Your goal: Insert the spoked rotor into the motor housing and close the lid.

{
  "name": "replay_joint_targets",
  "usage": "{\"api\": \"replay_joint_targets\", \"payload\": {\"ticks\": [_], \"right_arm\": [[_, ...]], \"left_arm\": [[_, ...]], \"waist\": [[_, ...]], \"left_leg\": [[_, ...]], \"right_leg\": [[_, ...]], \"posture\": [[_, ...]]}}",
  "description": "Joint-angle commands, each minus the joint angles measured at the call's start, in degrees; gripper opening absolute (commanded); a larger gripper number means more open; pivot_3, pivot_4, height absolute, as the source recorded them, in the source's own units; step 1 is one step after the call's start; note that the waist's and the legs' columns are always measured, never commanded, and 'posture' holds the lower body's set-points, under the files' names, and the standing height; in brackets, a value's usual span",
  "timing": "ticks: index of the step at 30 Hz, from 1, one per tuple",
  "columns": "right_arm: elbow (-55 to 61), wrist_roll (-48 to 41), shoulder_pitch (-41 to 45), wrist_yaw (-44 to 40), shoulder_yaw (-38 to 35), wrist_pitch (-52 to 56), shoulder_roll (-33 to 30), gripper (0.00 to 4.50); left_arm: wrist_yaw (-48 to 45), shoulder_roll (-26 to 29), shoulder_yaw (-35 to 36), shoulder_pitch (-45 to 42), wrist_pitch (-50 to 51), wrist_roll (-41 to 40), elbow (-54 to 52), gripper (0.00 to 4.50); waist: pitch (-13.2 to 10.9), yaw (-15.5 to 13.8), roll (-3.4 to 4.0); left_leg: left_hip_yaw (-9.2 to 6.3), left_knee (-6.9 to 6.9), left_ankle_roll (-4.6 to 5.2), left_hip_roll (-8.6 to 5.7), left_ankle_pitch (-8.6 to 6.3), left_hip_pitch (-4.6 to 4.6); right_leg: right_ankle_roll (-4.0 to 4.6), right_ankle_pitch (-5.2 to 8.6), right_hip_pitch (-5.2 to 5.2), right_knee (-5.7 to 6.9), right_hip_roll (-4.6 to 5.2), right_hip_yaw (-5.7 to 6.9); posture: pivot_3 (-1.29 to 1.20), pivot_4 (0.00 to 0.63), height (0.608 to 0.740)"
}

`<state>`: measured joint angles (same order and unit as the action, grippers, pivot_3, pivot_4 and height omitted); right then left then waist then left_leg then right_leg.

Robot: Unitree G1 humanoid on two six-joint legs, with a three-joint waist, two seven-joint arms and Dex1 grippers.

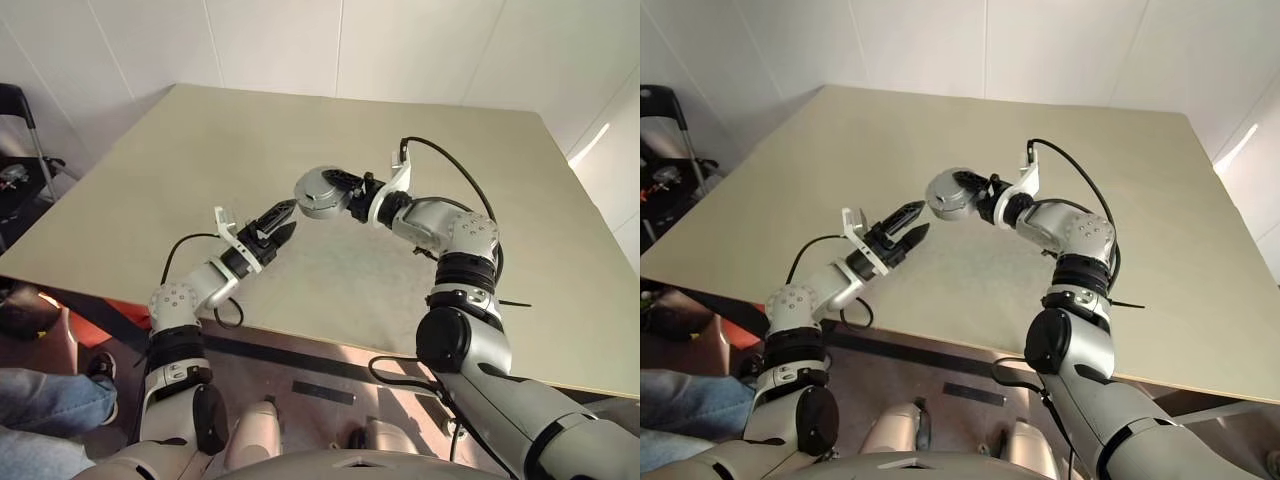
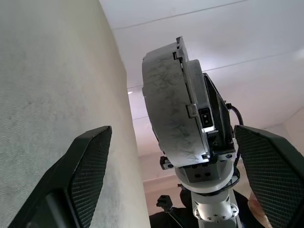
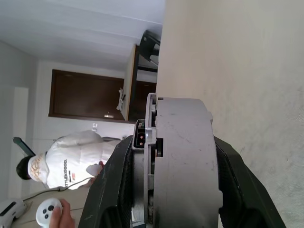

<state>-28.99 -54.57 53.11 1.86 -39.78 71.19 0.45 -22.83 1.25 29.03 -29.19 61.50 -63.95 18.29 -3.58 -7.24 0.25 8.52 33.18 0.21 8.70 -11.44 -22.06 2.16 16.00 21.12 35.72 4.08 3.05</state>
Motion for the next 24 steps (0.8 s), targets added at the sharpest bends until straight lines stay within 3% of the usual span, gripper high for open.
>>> {"api": "replay_joint_targets", "payload": {"ticks": [1,18,21,24], "right_arm": [[4.18,-4.24,1.12,-0.45,0.25,0.85,0.53,2.35],[6.56,-5.54,-0.79,-0.91,3.27,1.73,1.0,2.35],[6.58,-5.56,-0.87,-0.98,3.54,1.64,0.89,2.35],[6.73,-5.55,-0.96,-1.0,3.76,1.61,0.86,2.35]], "left_arm": [[-0.77,-0.16,-0.42,-2.21,-0.3,-1.3,1.85,4.34],[-3.32,-0.61,-0.96,-8.62,-4.78,0.67,9.85,4.34],[-3.36,-0.52,-1.11,-8.62,-5.34,1.11,10.41,3.77],[-3.56,-0.44,-1.02,-8.37,-5.46,1.21,10.41,2.74]], "waist": [[0.0,-0.01,0.0],[0.0,-0.2,-0.01],[0.0,-0.22,-0.01],[0.0,-0.27,-0.01]], "left_leg": [[0.0,0.0,0.0,0.0,0.0,0.0],[-0.02,0.07,-0.01,-0.01,0.0,0.02],[-0.02,0.08,-0.01,-0.01,0.0,0.02],[-0.02,0.09,-0.01,-0.02,0.0,0.01]], "right_leg": [[-0.02,-0.01,0.0,0.0,0.0,0.0],[-0.13,-0.07,-0.05,0.0,0.0,0.0],[-0.13,-0.08,-0.05,0.01,0.0,0.0],[-0.15,-0.09,-0.05,0.01,0.01,0.0]], "posture": [[0.0,0.0,0.74],[0.0,0.0,0.74],[0.0,0.0,0.74],[0.0,0.0,0.74]]}}
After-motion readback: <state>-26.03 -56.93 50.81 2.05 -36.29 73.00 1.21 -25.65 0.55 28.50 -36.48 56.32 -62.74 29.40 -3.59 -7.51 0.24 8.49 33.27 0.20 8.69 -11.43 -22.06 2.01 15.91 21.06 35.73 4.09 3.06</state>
